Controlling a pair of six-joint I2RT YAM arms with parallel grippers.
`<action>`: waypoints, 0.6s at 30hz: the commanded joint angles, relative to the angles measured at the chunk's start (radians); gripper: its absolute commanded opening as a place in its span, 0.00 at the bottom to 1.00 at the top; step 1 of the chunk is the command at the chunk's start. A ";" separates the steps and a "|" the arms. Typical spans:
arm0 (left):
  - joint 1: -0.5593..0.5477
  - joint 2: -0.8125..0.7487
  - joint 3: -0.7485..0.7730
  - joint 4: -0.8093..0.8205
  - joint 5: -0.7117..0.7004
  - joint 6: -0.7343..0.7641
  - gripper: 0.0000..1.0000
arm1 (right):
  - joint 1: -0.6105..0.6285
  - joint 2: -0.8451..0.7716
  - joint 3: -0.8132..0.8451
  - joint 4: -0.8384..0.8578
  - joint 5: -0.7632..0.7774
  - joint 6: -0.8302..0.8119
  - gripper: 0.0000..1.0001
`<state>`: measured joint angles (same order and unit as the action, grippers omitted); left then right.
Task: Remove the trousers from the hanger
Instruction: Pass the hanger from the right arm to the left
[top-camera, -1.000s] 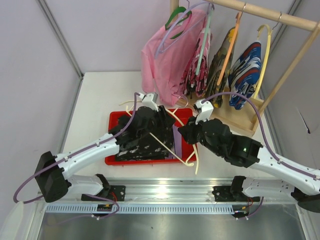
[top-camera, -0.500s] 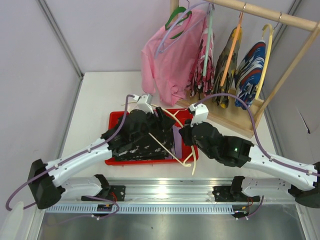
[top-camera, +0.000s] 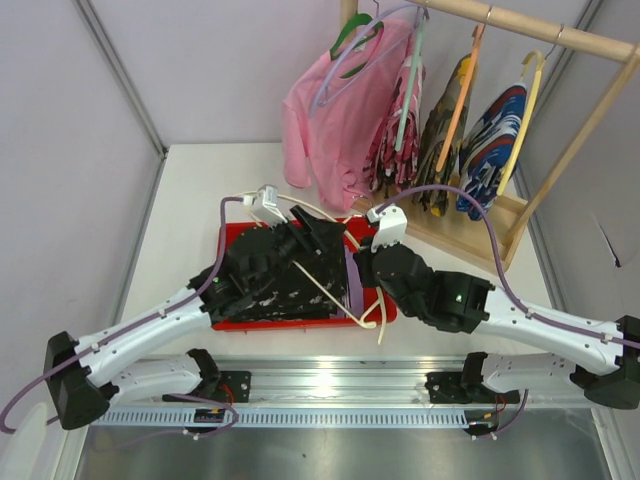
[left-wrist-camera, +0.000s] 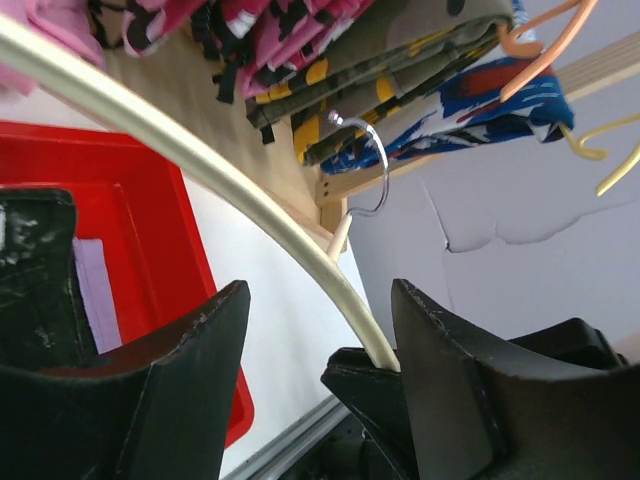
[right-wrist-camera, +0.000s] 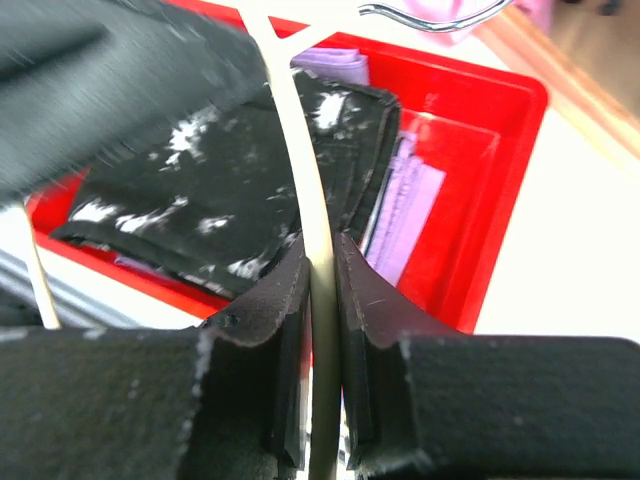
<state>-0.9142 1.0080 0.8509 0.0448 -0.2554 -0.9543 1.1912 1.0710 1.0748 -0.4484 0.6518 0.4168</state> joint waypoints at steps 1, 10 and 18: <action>-0.040 0.055 0.068 0.038 -0.033 -0.067 0.64 | -0.015 0.001 0.039 0.069 0.181 -0.003 0.00; -0.095 0.202 0.116 0.059 -0.097 -0.104 0.51 | -0.013 -0.026 0.034 0.114 0.174 -0.016 0.00; -0.103 0.251 0.089 0.231 -0.107 -0.123 0.59 | -0.008 -0.054 -0.001 0.132 0.155 0.013 0.00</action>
<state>-1.0111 1.2304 0.9352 0.1787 -0.3389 -1.0824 1.1767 1.0554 1.0672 -0.4168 0.7776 0.3946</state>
